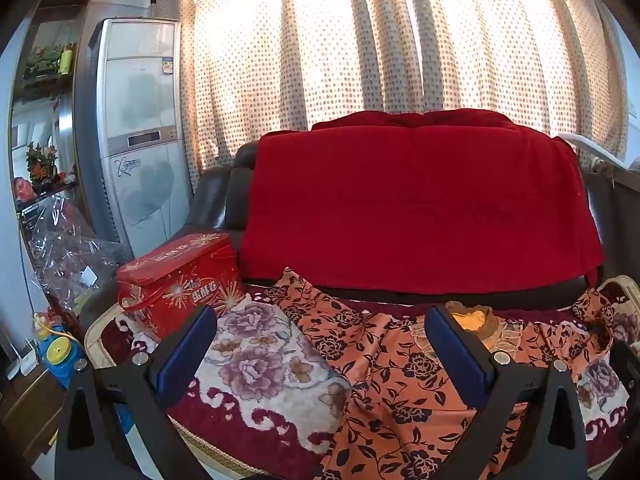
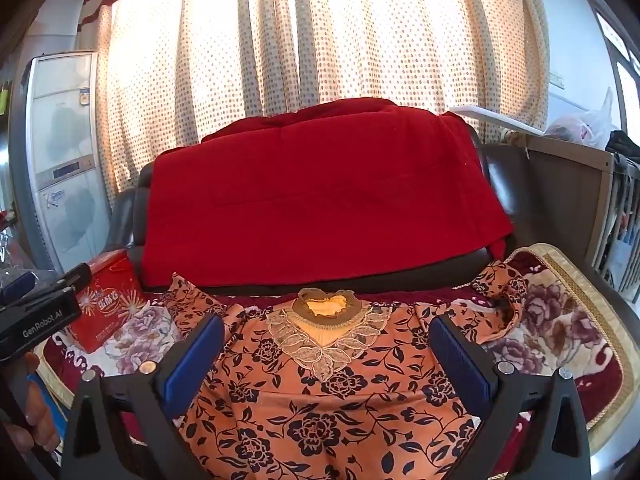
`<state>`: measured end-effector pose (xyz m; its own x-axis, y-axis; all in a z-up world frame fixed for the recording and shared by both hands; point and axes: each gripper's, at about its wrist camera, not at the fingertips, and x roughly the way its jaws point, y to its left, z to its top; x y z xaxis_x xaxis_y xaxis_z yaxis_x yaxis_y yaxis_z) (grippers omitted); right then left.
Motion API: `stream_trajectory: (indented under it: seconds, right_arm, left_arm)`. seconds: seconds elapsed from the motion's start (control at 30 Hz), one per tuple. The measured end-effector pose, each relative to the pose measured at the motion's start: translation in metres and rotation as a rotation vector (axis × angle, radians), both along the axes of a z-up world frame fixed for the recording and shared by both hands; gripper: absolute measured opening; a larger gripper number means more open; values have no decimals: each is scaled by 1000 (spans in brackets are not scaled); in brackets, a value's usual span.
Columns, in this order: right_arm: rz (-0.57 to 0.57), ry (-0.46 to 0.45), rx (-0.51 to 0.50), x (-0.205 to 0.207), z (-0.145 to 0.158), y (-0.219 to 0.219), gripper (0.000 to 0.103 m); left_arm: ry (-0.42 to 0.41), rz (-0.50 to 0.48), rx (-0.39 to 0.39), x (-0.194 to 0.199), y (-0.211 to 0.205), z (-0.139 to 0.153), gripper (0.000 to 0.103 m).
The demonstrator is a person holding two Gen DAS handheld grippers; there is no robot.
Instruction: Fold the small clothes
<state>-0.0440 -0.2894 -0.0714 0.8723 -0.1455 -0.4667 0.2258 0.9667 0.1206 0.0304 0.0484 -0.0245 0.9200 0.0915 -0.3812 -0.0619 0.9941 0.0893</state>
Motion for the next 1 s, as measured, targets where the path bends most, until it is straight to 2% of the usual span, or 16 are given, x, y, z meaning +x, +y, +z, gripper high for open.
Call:
stream_trajectory:
  seconds: [0.47, 0.93, 1.0]
  right_arm:
    - [21, 6, 2, 5, -3, 5, 103]
    - [21, 6, -55, 6, -6, 8, 103]
    - [21, 7, -36, 6, -6, 7, 103]
  left_arm:
    - [2, 64, -18, 7, 24, -2, 103]
    - [3, 89, -22, 10, 36, -5, 103]
    - [1, 91, -22, 10, 36, -5, 103]
